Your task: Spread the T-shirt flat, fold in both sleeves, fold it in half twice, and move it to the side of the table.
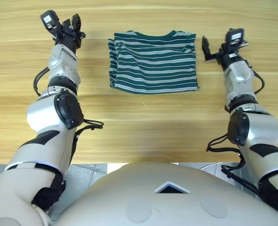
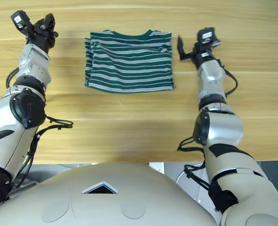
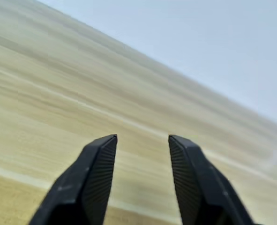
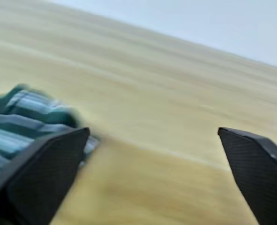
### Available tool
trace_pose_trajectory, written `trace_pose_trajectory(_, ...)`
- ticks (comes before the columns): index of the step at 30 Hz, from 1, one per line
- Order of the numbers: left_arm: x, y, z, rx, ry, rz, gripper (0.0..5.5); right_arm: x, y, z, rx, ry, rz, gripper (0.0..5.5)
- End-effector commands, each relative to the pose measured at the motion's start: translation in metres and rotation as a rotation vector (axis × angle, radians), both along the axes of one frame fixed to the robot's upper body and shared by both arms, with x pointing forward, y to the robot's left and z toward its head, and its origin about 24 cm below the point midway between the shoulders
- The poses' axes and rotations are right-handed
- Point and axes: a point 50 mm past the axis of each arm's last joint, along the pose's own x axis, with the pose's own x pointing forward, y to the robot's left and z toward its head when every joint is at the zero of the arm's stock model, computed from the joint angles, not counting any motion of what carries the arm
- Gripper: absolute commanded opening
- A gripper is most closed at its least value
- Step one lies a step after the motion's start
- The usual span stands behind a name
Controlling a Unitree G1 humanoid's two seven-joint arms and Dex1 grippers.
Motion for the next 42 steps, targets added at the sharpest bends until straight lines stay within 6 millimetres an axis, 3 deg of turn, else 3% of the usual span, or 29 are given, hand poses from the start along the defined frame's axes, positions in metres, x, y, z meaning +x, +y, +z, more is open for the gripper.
trace_pose_trajectory(1, -0.001, -0.012, 0.010, 0.022, -0.169, -0.154, 1.37, -0.009, -0.018, 0.009, 0.007, -0.085, 0.022, 5.40)
trace_pose_trajectory(4, -0.010, -0.022, 0.006, 0.084, -0.267, -0.294, 0.83, -0.023, -0.006, 0.001, -0.111, -0.088, 0.232, 5.40)
trace_pose_trajectory(9, -0.023, -0.034, -0.010, 0.233, -0.271, -0.394, 0.02, -0.050, 0.016, -0.017, -0.299, -0.043, 0.576, 5.40)
trace_pose_trajectory(16, -0.028, -0.039, -0.019, 0.244, -0.247, -0.397, 0.02, -0.074, 0.018, -0.032, -0.458, 0.047, 0.754, 5.40)
trace_pose_trajectory(19, -0.030, -0.040, -0.020, 0.274, -0.251, -0.408, 0.02, -0.102, 0.017, -0.038, -0.510, 0.093, 0.929, 5.40)
trace_pose_trajectory(21, -0.030, -0.040, -0.019, 0.290, -0.258, -0.412, 0.02, -0.124, 0.024, -0.030, -0.475, 0.056, 1.062, 5.40)
trace_pose_trajectory(24, -0.031, -0.038, -0.019, 0.302, -0.263, -0.406, 0.02, -0.158, 0.056, 0.004, -0.310, -0.119, 1.261, 5.40)
trace_pose_trajectory(26, -0.031, -0.036, -0.019, 0.306, -0.263, -0.400, 0.02, -0.167, 0.072, 0.024, -0.195, -0.216, 1.315, 5.40)
trace_pose_trajectory(29, -0.031, -0.037, -0.018, 0.314, -0.266, -0.398, 0.02, -0.158, 0.083, 0.039, -0.104, -0.289, 1.269, 5.40)
trace_pose_trajectory(32, -0.031, -0.037, -0.017, 0.331, -0.278, -0.402, 0.02, -0.140, 0.085, 0.037, -0.137, -0.274, 1.173, 5.40)
trace_pose_trajectory(36, -0.033, -0.034, -0.013, 0.359, -0.316, -0.414, 0.02, -0.106, 0.081, 0.038, -0.320, -0.276, 0.995, 5.40)
trace_pose_trajectory(39, -0.035, -0.031, -0.013, 0.355, -0.338, -0.409, 0.02, -0.095, 0.101, 0.033, -0.417, -0.289, 0.995, 5.40)
trace_pose_trajectory(42, -0.037, -0.031, -0.014, 0.352, -0.341, -0.409, 0.02, -0.081, 0.121, 0.014, -0.602, -0.262, 0.992, 5.40)
